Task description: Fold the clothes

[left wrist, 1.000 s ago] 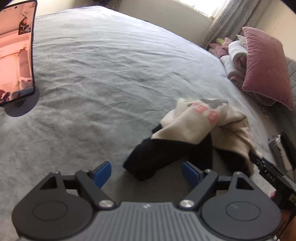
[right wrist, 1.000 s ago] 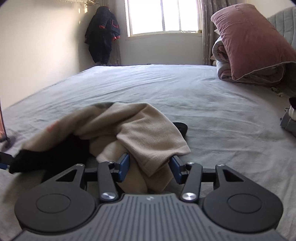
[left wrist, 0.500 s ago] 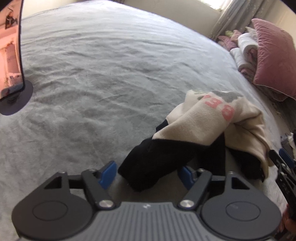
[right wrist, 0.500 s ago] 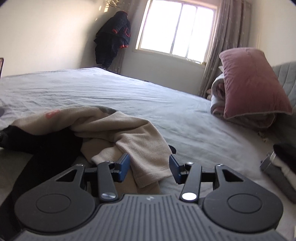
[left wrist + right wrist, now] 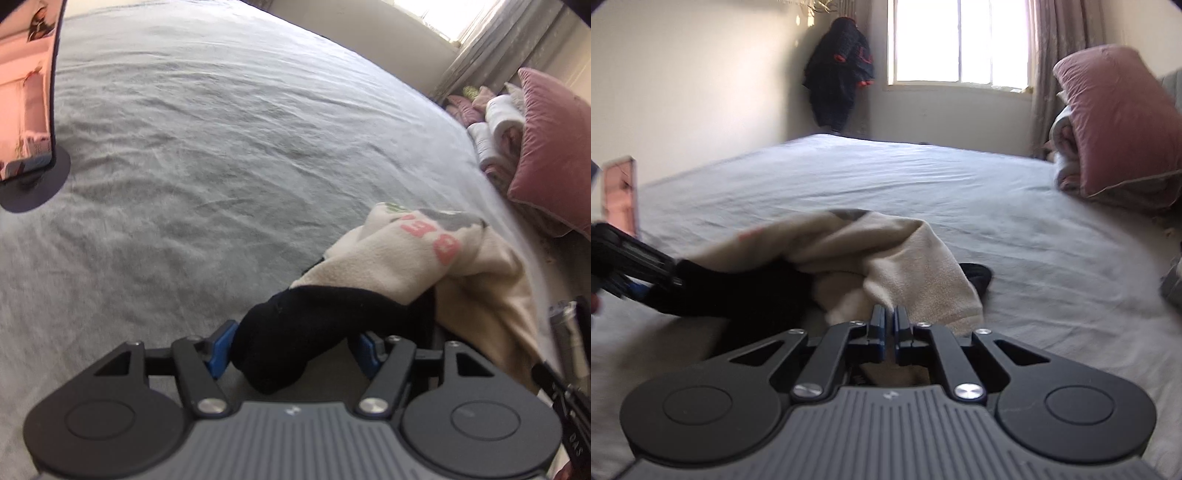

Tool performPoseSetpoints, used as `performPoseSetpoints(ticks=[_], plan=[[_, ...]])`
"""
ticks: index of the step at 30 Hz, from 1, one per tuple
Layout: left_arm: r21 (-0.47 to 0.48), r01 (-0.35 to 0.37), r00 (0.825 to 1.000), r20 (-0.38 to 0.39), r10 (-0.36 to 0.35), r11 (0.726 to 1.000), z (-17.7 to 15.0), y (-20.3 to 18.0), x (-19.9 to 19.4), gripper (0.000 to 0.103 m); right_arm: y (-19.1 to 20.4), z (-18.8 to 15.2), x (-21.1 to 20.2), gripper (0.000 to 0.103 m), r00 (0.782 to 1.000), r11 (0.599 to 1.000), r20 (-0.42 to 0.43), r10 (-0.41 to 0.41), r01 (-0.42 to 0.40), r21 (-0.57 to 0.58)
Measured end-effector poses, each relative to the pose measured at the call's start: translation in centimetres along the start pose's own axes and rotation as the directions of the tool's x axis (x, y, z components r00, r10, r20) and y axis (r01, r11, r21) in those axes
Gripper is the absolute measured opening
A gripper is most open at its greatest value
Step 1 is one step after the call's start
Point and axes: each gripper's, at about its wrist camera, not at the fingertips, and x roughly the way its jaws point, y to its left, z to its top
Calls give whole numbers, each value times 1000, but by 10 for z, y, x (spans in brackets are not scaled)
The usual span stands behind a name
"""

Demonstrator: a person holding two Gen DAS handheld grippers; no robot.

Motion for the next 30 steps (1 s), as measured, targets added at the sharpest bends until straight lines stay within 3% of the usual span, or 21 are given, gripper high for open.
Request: performPoseSetpoints(ticks=[6, 14, 17, 24, 27, 30], plan=[[-81, 66, 998, -13, -68, 995, 3, 21, -8, 71, 3, 4, -34, 6, 983, 979, -28, 180, -176, 99], [-87, 76, 997, -19, -78, 993, 2, 32, -11, 72, -2, 0, -71, 6, 923, 900, -37, 384, -365, 237], [-108, 101, 994, -20, -104, 989, 2, 35, -14, 74, -2, 0, -81, 6, 887, 859, -32, 460, -435, 270], [-188, 187, 981, -15, -193, 964, 5, 41, -12, 83, 23, -2, -98, 6, 776, 756, -41, 629, -598, 265], [-249, 258, 960, -40, -276, 933, 4, 42, -7, 85, 42, -3, -101, 6, 728, 721, -70, 682, -653, 230], [-301, 342, 928, -41, -371, 890, 2, 40, -1, 85, 58, -5, -101, 6, 686, 690, -105, 720, -692, 212]])
